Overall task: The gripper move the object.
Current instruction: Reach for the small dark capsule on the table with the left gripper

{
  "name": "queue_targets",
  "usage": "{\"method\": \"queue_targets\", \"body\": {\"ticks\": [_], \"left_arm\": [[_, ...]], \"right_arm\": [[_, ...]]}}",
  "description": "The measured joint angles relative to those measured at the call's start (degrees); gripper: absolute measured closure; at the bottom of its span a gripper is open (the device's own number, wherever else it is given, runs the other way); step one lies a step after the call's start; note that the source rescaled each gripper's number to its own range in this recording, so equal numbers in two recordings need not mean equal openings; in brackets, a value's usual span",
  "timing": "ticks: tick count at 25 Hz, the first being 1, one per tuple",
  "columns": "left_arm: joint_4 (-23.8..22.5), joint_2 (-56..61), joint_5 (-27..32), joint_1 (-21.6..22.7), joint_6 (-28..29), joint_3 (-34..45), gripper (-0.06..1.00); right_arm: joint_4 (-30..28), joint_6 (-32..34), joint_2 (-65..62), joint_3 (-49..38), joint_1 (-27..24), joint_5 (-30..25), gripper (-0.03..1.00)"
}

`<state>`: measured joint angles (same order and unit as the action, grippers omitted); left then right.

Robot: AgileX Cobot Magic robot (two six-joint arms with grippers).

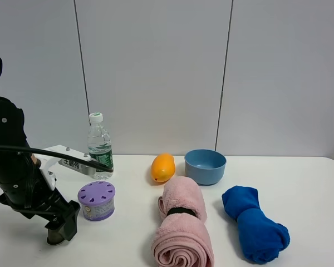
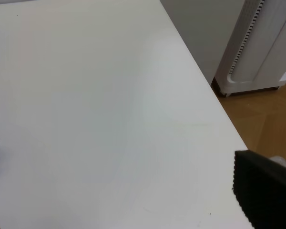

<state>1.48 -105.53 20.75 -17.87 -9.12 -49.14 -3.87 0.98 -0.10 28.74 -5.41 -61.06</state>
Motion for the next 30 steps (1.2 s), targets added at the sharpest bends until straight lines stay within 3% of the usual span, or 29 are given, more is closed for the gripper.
{"method": "queue_targets", "body": {"ticks": [23,26,28,30], "left_arm": [[0.0,-3.06,-1.37,0.0,0.0,0.0,-0.05],[0.0,-3.06,-1.49,0.0,0.0,0.0,0.06],[0.0,-3.06,-1.49,0.0,0.0,0.0,0.22],[0.0,-3.06,-1.49,0.0,0.0,0.0,0.46]], "right_arm": [[0.0,0.0,0.0,0.0,0.0,0.0,-0.03],[0.0,0.0,0.0,0.0,0.0,0.0,-0.03],[0.0,0.0,0.0,0.0,0.0,0.0,-0.03],[0.0,0.0,0.0,0.0,0.0,0.0,-0.03]]}}
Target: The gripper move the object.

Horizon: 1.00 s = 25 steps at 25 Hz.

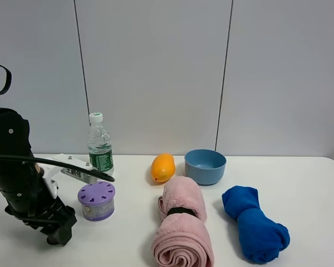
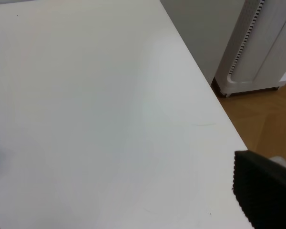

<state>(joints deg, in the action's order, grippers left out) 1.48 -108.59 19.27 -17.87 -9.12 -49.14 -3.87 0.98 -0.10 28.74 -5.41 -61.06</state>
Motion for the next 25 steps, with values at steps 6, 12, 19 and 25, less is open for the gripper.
{"method": "queue_targets", "body": {"ticks": [6,12,19,25], "left_arm": [[0.0,0.0,-0.02,0.0,0.0,0.0,0.94],[0.0,0.0,-0.02,0.0,0.0,0.0,0.93],[0.22,2.55,4.84,0.0,0.0,0.0,0.93],[0.64,10.92,8.49,0.0,0.0,0.02,0.93]], "right_arm": [[0.0,0.0,0.0,0.0,0.0,0.0,-0.03],[0.0,0.0,0.0,0.0,0.0,0.0,-0.03],[0.0,0.0,0.0,0.0,0.0,0.0,-0.03],[0.0,0.0,0.0,0.0,0.0,0.0,-0.03]]}}
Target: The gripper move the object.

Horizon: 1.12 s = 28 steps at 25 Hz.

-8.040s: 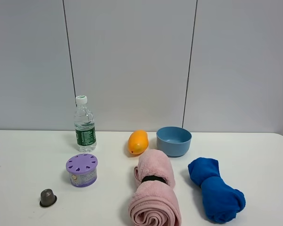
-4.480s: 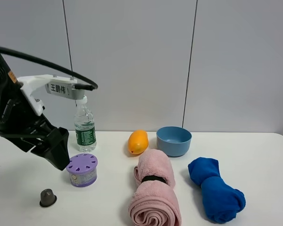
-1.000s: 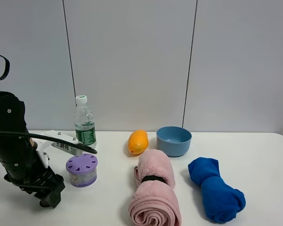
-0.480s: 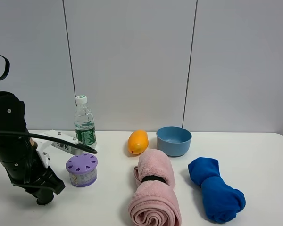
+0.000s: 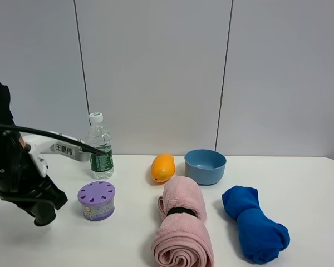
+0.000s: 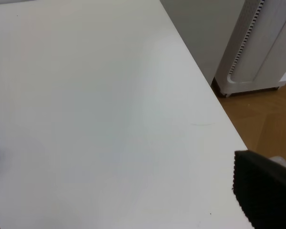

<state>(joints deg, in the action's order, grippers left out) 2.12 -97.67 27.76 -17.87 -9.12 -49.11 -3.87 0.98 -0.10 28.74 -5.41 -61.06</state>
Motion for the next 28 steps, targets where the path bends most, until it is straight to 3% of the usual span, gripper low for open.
{"method": "queue_targets", "body": {"ticks": [6,10,19,28], "left_arm": [[4.45,7.63,5.91,-0.1,0.0,-0.34,0.93],[5.1,8.67,10.11,-0.1,0.0,-3.94,0.93],[4.49,7.5,11.65,-4.05,0.0,-13.46,0.93],[3.15,-2.65,13.3,-9.14,-0.22,-23.25,0.93]], "right_arm": [[0.0,0.0,0.0,0.0,0.0,0.0,-0.03],[0.0,0.0,0.0,0.0,0.0,0.0,-0.03],[0.0,0.0,0.0,0.0,0.0,0.0,-0.03],[0.0,0.0,0.0,0.0,0.0,0.0,-0.03]]}}
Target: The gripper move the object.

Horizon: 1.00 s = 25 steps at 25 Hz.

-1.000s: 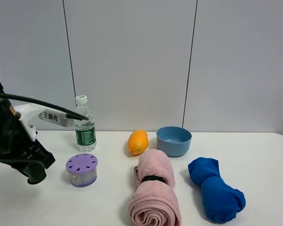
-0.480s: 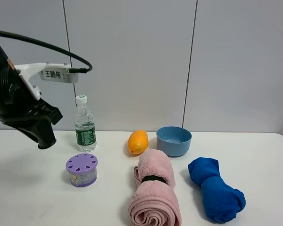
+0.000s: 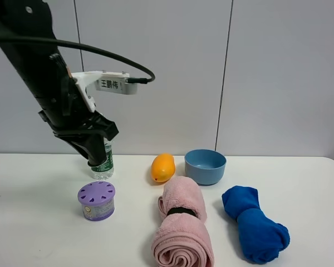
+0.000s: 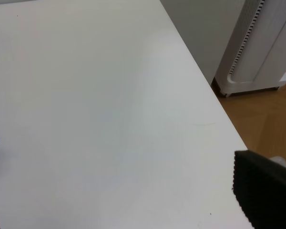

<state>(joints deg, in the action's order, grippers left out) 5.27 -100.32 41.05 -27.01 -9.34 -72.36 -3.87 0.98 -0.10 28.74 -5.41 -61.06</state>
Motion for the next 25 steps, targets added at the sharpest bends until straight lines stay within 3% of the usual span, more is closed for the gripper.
{"method": "queue_targets", "body": {"ticks": [12,25], "left_arm": [[-3.98,-14.43,4.29,-0.94,-3.68,-14.37,0.93],[-7.4,-22.86,-2.1,-0.94,-5.84,-17.69,0.93]], "right_arm": [[0.0,0.0,0.0,0.0,0.0,0.0,-0.03],[0.0,0.0,0.0,0.0,0.0,0.0,-0.03]]}}
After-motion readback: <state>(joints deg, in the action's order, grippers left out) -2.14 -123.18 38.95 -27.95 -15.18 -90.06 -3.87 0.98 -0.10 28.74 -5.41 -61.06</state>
